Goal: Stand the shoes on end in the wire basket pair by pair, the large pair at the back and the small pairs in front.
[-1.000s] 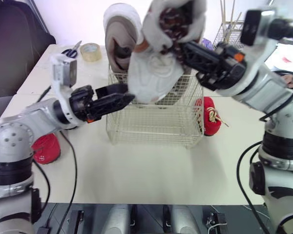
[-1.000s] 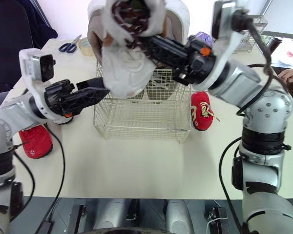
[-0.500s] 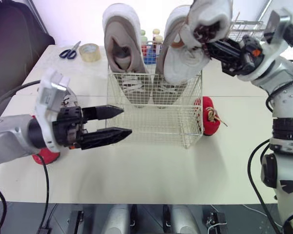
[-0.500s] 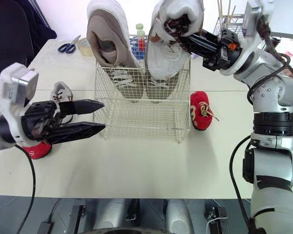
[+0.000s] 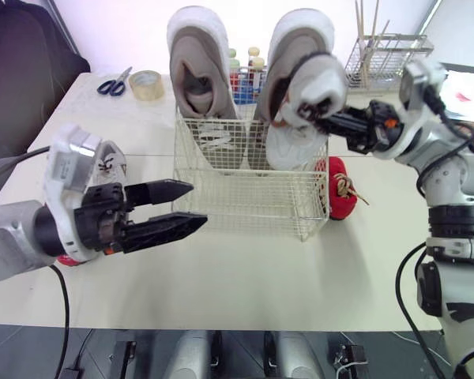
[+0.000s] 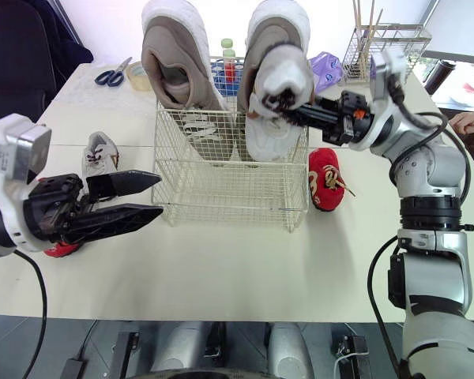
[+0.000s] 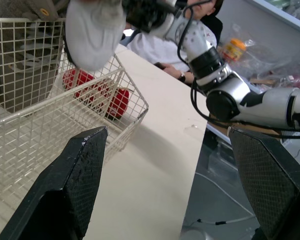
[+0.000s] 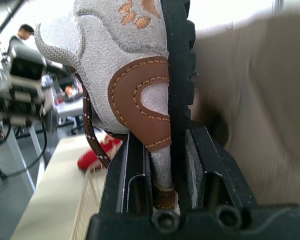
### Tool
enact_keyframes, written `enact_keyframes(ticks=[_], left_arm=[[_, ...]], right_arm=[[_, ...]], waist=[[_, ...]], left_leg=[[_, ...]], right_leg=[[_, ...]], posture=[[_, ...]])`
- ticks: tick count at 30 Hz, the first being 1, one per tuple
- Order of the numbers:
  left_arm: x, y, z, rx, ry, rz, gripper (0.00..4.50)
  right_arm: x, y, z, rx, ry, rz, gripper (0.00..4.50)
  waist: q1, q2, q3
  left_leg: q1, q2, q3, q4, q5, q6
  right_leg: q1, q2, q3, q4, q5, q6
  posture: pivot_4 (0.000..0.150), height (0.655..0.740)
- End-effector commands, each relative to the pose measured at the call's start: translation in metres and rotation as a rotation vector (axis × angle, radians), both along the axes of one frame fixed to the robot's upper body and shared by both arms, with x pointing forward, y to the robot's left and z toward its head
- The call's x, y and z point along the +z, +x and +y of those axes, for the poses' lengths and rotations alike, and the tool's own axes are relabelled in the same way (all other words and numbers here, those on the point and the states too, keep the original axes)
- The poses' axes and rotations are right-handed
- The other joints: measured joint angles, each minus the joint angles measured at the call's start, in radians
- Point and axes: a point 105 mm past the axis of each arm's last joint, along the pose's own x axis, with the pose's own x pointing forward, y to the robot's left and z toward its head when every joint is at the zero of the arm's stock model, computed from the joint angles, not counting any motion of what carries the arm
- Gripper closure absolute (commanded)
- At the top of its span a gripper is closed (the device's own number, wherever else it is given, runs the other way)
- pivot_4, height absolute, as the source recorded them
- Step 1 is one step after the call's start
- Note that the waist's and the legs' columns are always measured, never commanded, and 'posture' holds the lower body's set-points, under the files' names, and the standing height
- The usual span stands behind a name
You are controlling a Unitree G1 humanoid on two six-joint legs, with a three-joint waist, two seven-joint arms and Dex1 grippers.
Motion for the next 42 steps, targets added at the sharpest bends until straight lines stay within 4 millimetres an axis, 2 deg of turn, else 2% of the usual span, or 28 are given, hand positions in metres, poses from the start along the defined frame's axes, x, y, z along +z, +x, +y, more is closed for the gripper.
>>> enact_keyframes(ticks=[1,5,16,17,18,23,24,35,40,42], left_arm=[[0.003,0.002,0.0,-0.01,-0.013,-0.015,0.51],[0.002,0.005,-0.001,-0.016,-0.02,-0.015,0.51],[-0.001,0.009,-0.001,-0.006,-0.028,-0.01,0.51],[-0.002,0.009,-0.001,-0.004,-0.028,-0.01,0.47],[-0.002,0.009,-0.001,-0.003,-0.027,-0.01,0.47],[-0.005,0.01,-0.001,0.002,-0.027,-0.006,0.47],[-0.005,0.01,-0.001,0.003,-0.026,-0.005,0.47],[-0.008,0.016,0.001,0.008,-0.02,-0.006,0.47],[-0.009,0.016,0.003,0.012,-0.01,-0.011,0.47],[-0.008,0.015,0.007,0.032,0.006,-0.015,0.47]], right_arm=[[0.004,-0.007,0.007,0.025,-0.014,-0.067,4.1],[-0.012,-0.002,0.013,0.004,-0.036,-0.085,4.1],[-0.031,-0.001,0.018,0.018,-0.103,-0.042,4.1],[-0.033,0.0,0.017,0.013,-0.106,-0.033,3.1],[-0.034,0.001,0.016,0.001,-0.102,-0.03,2.79],[-0.034,0.003,0.01,-0.043,-0.115,-0.041,0.31],[-0.033,0.003,0.009,-0.045,-0.116,-0.041,0.03],[-0.03,-0.003,-0.004,-0.096,-0.162,-0.033,0.03],[-0.022,-0.008,-0.011,-0.138,-0.184,-0.026,0.03],[-0.01,-0.011,-0.025,-0.192,-0.198,-0.022,0.03]], waist=[[-0.001,0.0,0.0],[-0.001,0.0,0.0],[-0.001,0.0,0.0],[-0.001,0.0,0.0],[-0.001,0.0,0.0],[-0.001,0.0,0.0],[-0.001,0.0,0.0],[0.001,0.0,0.0],[0.002,0.0,0.0],[0.002,0.0,0.0]], left_leg=[[0.0,0.0,0.0,0.0,0.0,0.0],[0.0,0.0,0.0,-0.001,0.0,-0.001],[0.0,0.0,0.0,-0.001,0.001,-0.001],[0.0,0.0,0.0,-0.001,0.001,-0.001],[0.0,0.0,0.0,-0.001,0.001,-0.001],[0.003,0.0,0.0,-0.001,0.001,-0.001],[0.004,0.0,0.0,-0.001,0.001,-0.001],[0.008,0.0,0.0,-0.003,0.001,-0.001],[0.008,0.0,0.0,-0.004,0.001,-0.001],[0.008,0.0,0.0,-0.004,0.001,-0.001]], right_leg=[[0.0,0.0,0.0,0.0,0.0,0.0],[-0.001,0.0,0.0,0.0,0.0,0.0],[-0.001,0.001,0.0,0.0,0.0,0.0],[-0.001,0.001,0.0,0.0,0.0,0.0],[-0.001,0.001,0.0,0.0,0.0,0.0],[0.002,0.001,0.0,0.0,0.0,0.0],[0.003,0.001,0.0,0.0,0.0,0.0],[0.007,0.0,0.0,-0.001,0.0,0.0],[0.007,-0.001,0.0,-0.002,0.0,0.0],[0.007,-0.001,0.0,-0.002,0.0,0.0]], posture=[[0.15,0.74],[0.15,0.74],[0.15,0.74],[0.15,0.74],[0.15,0.74],[0.15,0.74],[0.15,0.74],[0.15,0.74],[0.15,0.74],[0.15,0.74]])
